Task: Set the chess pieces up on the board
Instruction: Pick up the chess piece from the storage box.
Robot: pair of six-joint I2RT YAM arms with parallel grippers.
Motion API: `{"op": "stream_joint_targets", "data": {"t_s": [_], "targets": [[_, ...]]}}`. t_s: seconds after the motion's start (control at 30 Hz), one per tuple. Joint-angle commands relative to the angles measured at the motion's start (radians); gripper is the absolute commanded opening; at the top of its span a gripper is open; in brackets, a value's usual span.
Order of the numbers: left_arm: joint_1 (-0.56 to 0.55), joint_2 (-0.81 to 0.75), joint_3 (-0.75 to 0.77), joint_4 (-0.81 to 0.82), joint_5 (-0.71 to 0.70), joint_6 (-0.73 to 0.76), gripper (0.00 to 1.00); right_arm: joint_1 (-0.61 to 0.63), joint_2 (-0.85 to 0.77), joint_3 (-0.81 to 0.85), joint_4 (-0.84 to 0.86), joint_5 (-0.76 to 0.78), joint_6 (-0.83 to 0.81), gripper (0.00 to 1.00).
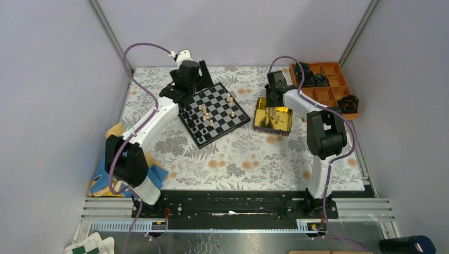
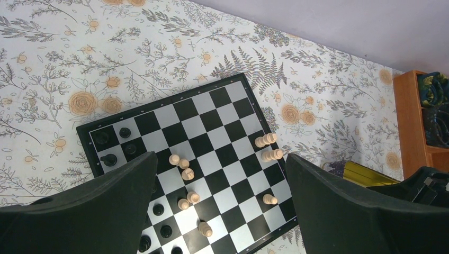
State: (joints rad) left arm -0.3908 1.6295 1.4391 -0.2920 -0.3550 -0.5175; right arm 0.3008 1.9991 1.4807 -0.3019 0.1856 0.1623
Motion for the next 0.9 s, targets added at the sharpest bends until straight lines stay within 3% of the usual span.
{"op": "stream_joint_targets", "data": {"t_s": [0.0,0.87], "targets": [[0.008,0.001,0.018,0.012,-0.005,0.016,0.99,-0.006,0.014,0.028,0.007,-0.021,0.003,0.33],[0.009,0.0,-0.004,0.018,0.006,0.009,0.99,-0.011,0.009,-0.019,0.01,-0.012,0.011,0.29]]}}
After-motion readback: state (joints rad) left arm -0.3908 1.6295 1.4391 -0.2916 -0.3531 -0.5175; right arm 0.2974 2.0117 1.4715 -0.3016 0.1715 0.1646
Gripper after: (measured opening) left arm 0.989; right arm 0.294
